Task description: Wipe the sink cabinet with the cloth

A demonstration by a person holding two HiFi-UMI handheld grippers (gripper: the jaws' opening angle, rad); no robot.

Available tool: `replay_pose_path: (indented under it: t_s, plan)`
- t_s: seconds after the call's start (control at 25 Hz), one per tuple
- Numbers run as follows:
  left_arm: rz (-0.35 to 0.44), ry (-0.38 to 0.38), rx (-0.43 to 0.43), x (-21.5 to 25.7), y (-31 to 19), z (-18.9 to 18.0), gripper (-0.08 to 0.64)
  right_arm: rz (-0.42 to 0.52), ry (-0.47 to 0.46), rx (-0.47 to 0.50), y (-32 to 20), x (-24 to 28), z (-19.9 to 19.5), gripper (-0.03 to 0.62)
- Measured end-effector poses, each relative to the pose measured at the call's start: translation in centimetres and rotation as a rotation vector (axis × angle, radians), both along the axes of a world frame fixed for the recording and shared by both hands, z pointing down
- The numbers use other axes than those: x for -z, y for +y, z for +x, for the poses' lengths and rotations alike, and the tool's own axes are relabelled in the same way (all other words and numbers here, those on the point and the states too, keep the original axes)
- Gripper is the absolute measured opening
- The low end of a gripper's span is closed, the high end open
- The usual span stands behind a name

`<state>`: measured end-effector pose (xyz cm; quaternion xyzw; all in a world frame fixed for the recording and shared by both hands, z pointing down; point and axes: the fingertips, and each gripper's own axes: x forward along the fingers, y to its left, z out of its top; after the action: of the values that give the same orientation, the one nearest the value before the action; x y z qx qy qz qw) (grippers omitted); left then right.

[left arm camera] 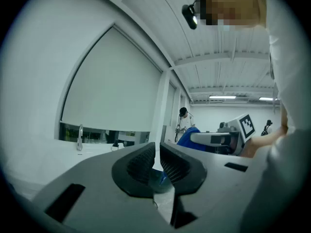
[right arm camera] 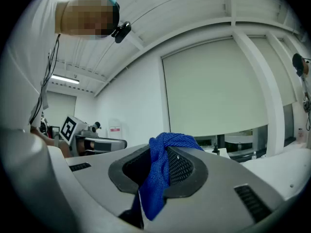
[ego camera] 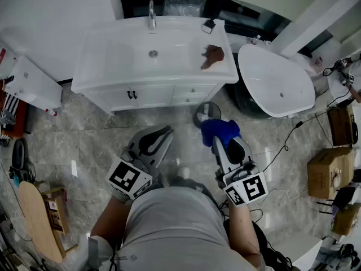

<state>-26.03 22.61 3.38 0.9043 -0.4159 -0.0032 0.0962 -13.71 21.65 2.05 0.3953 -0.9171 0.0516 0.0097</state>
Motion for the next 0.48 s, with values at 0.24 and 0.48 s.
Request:
replay_pose_path:
  t_s: [0.24,0.48]
  plan:
    - [-0.006,-0.014,0.015,-0.1,-1.1,2.8,0.018,0.003,-0.015,0.012,-1.3,-0.1,2.8,0.071]
    - [-0.015,-0.045,0.036,-0.2,-2.2,5.8,0.018,0.013,-0.014,0.038,-2.6,-0.5,5.5,0.072]
